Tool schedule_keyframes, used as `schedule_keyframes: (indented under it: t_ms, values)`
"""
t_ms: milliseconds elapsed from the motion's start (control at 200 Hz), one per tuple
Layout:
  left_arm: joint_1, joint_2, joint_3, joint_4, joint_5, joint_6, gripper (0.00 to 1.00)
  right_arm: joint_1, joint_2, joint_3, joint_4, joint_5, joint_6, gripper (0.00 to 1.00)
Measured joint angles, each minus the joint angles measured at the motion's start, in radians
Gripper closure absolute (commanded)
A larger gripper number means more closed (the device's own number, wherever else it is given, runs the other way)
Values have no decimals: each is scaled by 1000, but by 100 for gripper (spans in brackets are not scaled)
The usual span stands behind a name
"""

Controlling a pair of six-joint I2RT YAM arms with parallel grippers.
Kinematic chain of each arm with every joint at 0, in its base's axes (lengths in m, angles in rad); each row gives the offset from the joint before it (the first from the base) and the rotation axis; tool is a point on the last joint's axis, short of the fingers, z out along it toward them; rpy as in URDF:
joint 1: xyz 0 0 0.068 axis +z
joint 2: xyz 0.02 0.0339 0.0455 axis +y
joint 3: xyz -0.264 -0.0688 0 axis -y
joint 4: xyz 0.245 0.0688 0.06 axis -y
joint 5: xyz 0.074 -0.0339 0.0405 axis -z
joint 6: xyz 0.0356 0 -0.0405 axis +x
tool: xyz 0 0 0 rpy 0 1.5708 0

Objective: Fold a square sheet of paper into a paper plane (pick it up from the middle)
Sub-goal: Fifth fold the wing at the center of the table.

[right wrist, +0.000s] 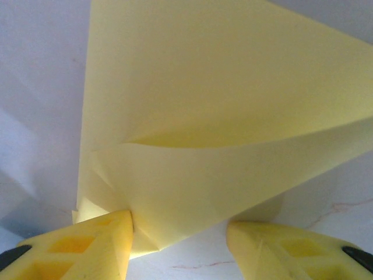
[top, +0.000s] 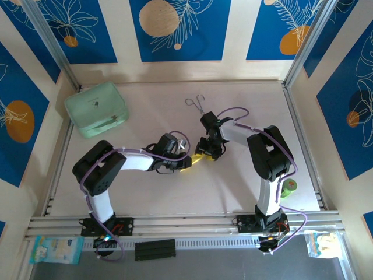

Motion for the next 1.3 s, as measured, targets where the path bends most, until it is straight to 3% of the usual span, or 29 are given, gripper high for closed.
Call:
schedule_keyframes:
  t_ms: [725, 1005, 1131, 1296]
  values:
    - [0, 2, 8, -39, -19, 0, 86, -7, -47, 5, -1, -16, -24, 44]
    - [0, 3, 19, -71, -23, 0, 89, -62, -297, -77, -9, -31, -35, 45]
    - [0, 4, 23, -81, -23, 0, 90, -42, -380, -146, 64, -43, -32, 51]
    - [0, 5, 31, -95, -23, 1, 91, 12, -354, -206, 174, -66, -8, 70]
